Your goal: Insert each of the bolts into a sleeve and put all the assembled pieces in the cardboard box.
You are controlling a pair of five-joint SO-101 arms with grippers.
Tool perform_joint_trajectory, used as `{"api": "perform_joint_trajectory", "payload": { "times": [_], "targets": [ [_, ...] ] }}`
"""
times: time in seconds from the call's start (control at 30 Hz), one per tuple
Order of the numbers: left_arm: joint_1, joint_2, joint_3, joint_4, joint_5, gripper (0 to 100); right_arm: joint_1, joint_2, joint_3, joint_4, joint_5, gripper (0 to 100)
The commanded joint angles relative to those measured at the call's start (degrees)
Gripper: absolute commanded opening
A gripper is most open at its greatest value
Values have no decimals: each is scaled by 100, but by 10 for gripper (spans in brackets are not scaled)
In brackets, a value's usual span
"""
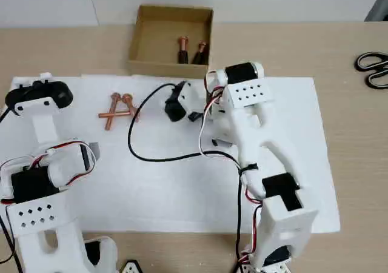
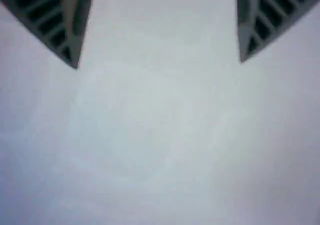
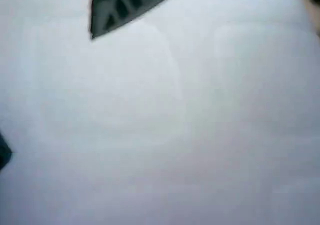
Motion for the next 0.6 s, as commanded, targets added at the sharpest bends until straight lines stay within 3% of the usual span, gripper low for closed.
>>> {"api": "perform_joint_trajectory", "payload": {
  "times": [0.0,0.2,0.57],
  "targets": [
    [-26,-35,-180,9,-9,196,-66,163,-18,119,501,147],
    [-26,-35,-189,9,-9,196,-84,796,-53,57,1108,147],
    [-26,-35,-189,18,-9,196,-101,549,-62,127,1310,147]
  ]
}}
